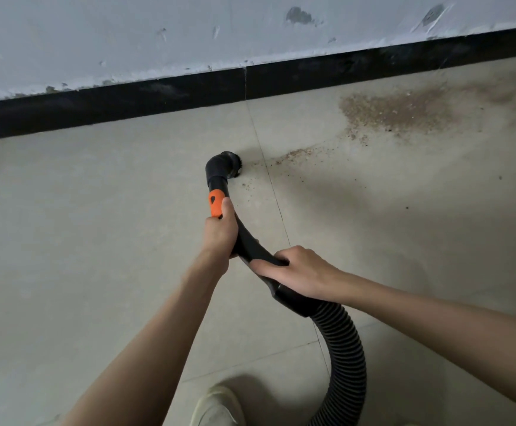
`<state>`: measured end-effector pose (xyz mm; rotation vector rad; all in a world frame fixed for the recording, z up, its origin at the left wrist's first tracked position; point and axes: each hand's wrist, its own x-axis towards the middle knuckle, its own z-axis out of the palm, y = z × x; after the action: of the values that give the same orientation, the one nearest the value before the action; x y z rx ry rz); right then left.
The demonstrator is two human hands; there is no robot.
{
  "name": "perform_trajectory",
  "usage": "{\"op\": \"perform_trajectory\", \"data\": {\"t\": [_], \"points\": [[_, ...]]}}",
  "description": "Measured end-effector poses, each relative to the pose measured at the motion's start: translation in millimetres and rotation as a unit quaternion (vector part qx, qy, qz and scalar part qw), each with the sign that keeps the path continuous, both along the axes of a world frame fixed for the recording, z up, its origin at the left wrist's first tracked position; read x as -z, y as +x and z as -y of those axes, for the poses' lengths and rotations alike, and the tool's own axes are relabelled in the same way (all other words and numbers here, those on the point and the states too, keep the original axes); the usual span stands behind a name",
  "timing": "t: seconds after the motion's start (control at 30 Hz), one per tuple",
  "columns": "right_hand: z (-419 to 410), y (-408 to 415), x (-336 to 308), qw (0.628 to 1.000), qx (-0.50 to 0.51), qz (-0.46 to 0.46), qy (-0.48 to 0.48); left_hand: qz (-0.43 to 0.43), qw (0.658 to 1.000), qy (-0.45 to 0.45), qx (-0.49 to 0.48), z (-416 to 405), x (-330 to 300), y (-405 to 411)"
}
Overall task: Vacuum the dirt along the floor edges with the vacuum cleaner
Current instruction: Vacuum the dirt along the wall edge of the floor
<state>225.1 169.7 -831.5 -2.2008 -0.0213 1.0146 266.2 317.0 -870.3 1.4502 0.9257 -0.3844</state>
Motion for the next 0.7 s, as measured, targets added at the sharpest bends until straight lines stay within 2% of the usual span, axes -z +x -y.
{"op": "perform_trajectory", "data": {"t": [0.23,0.33,0.53,0.7], "points": [[20.4,-18.7,-0.7,0.999,0.027,0.012,0.011,0.001,1.000,0.002,0.012,13.7,2.4,-6.1],[35.3,-28.2,-0.8,0.997,0.074,0.016,0.018,0.003,1.000,-0.004,0.018,26.3,-0.7,-3.0],[52.2,-25.7,0.1,0.988,0.135,0.074,0.010,0.004,0.997,-0.013,0.072,55.4,-8.3,16.5],[66.8,-21.0,3.4,0.984,0.163,0.074,0.013,0.004,0.995,-0.006,0.095,73.6,-8.1,29.1]]}}
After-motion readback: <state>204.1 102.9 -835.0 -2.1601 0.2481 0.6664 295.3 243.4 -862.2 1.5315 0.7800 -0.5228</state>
